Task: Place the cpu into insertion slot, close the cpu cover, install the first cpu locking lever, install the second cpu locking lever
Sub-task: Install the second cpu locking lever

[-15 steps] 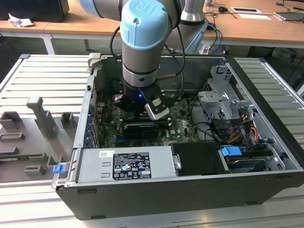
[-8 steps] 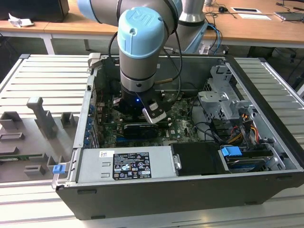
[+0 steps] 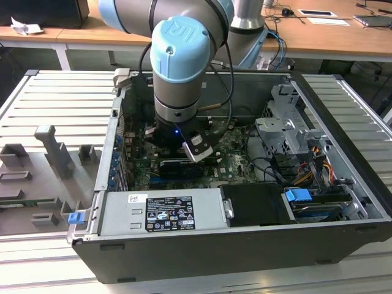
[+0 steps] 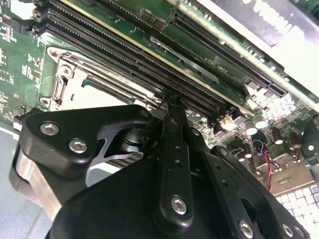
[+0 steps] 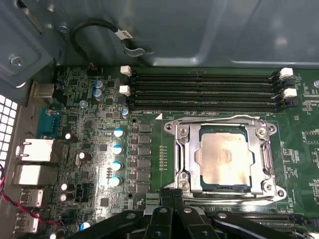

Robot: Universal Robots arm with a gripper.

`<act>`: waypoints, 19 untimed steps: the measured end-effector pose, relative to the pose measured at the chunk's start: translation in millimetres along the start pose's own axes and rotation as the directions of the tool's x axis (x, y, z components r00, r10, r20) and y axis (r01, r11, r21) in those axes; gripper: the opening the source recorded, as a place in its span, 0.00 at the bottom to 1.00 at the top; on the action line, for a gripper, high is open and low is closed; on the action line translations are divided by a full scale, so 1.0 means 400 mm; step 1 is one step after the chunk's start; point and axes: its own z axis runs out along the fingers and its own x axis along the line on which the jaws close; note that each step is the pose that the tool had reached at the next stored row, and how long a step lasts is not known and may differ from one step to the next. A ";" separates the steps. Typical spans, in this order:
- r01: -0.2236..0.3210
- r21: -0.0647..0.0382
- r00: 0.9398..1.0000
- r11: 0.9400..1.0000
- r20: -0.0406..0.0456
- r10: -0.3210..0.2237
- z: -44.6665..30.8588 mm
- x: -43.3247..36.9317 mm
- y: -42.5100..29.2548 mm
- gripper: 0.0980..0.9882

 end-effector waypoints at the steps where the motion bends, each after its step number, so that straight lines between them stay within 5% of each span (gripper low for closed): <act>1: 0.000 -0.002 1.000 1.000 0.000 0.000 0.003 0.001 -0.001 0.01; 7: 0.000 -0.010 1.000 1.000 0.001 0.000 0.008 0.004 -0.002 0.01; 13: 0.000 -0.009 1.000 1.000 0.001 0.000 -0.042 0.005 0.014 0.01; 19: 0.000 -0.009 1.000 1.000 0.000 0.000 -0.063 0.005 0.020 0.01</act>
